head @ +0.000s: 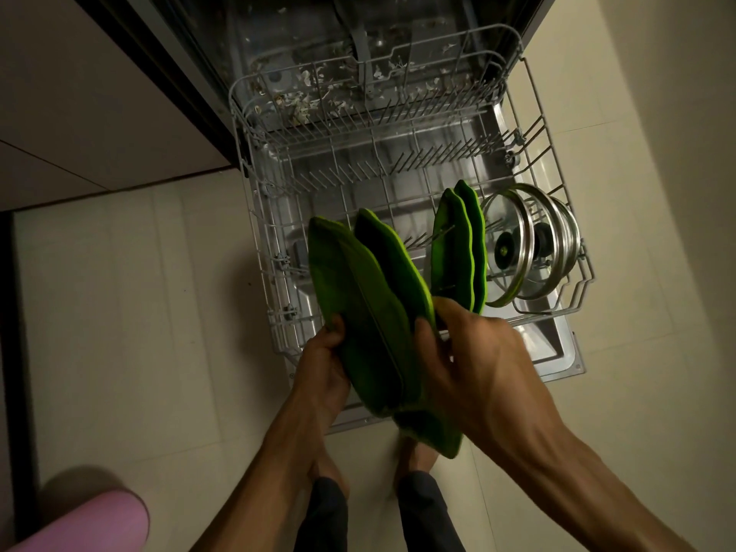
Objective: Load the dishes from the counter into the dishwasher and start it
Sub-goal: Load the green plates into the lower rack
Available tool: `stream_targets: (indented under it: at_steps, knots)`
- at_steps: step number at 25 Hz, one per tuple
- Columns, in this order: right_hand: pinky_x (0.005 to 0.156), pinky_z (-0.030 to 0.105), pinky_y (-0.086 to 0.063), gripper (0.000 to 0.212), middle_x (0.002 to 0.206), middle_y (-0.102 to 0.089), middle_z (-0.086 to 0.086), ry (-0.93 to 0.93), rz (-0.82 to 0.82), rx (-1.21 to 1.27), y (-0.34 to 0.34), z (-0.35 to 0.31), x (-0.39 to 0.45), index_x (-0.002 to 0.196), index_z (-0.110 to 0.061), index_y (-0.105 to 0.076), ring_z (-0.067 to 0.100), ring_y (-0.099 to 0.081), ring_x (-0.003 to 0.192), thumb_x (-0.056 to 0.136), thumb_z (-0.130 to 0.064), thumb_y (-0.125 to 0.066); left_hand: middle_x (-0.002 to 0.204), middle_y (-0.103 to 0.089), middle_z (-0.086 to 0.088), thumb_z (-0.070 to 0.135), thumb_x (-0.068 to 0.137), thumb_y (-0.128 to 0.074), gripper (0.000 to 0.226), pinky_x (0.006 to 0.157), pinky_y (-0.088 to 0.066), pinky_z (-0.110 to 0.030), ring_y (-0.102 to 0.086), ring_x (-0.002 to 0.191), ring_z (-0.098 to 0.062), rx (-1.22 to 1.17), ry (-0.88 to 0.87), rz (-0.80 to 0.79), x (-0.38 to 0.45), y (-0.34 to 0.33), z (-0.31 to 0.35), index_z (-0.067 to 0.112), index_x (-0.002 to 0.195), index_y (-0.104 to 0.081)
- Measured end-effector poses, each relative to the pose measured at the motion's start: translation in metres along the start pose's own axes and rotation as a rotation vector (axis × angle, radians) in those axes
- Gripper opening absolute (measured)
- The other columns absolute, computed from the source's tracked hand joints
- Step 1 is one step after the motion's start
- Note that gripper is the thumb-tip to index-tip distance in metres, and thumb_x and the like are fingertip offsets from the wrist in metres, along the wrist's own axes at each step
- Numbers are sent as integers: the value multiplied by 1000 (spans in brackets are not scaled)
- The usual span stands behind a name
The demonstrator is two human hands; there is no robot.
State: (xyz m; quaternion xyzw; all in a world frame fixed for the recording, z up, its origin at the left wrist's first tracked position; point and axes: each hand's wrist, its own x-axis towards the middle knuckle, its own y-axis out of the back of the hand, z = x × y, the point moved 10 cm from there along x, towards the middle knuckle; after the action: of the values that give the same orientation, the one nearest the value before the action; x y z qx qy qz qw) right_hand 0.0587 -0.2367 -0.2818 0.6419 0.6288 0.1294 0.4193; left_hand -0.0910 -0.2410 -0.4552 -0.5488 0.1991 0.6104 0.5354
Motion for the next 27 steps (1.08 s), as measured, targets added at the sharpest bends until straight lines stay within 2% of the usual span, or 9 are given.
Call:
stream_targets:
  at_steps: [2,4,7,10,12,15,18,23,27]
  knots:
    - [44,10,-44,20,52,-48,-9,-11,25,-45,23,1,-3,83,-22,-50,-1,-58,49,97,-33,-42,90,-75,-12,23,89,-53,25,60,-59,-35,-74,80,-26,-13,11,-18,-2,0,3,6,103,-65]
    - [41,7,-39,22,50,-46,-7,-64,50,-18,50,7,-2,77,-21,-48,-7,-57,53,98,-27,-46,81,-75,-12,19,98,-45,24,57,-60,-36,-73,72,-26,-23,30,-38,-5,-3,3,5,98,-64]
    - [39,8,-37,23,54,-52,-3,-115,178,-53,85,25,14,77,-12,-52,12,-55,45,98,-22,-49,71,-73,-11,13,101,-40,25,51,-58,-34,-72,62,-24,-2,46,-38,-11,-9,4,5,94,-62]
    - [40,14,-27,14,66,-55,6,-180,228,-223,91,53,44,94,-5,-52,10,-44,50,96,-18,-50,71,-73,-11,12,101,-39,24,50,-58,-33,-72,61,-24,2,55,-50,-14,-12,5,4,96,-61]
    - [43,17,-25,21,76,-56,10,-203,189,-267,82,68,61,110,-2,-51,8,-40,53,95,-16,-51,70,-73,-11,12,102,-38,26,49,-57,-31,-72,61,-23,6,55,-57,-16,-12,6,4,95,-61]
    - [45,19,-22,15,74,-47,6,-186,175,-314,72,70,77,103,-3,-49,7,-33,54,93,-13,-54,70,-73,-10,13,101,-39,26,49,-57,-30,-72,60,-22,19,48,-52,-17,-8,7,4,94,-62]
    - [49,25,-25,18,74,-41,3,-175,176,-380,67,67,89,105,2,-51,16,-36,56,91,-10,-56,69,-73,-11,14,101,-39,29,47,-56,-30,-71,59,-23,23,45,-35,-18,-5,6,3,91,-64]
    - [67,37,-49,40,98,-58,19,-194,118,-387,44,78,102,122,4,-46,33,-58,80,90,-11,-64,68,-72,-10,13,102,-39,47,47,-56,-29,-71,59,-22,28,22,-19,-20,-3,7,6,74,-75]
    - [77,34,-48,36,114,-56,24,-230,86,-358,24,88,108,124,4,-45,37,-60,99,93,-6,-59,67,-72,-8,14,101,-38,57,47,-56,-28,-71,59,-20,44,23,-33,-22,-5,7,11,60,-78]
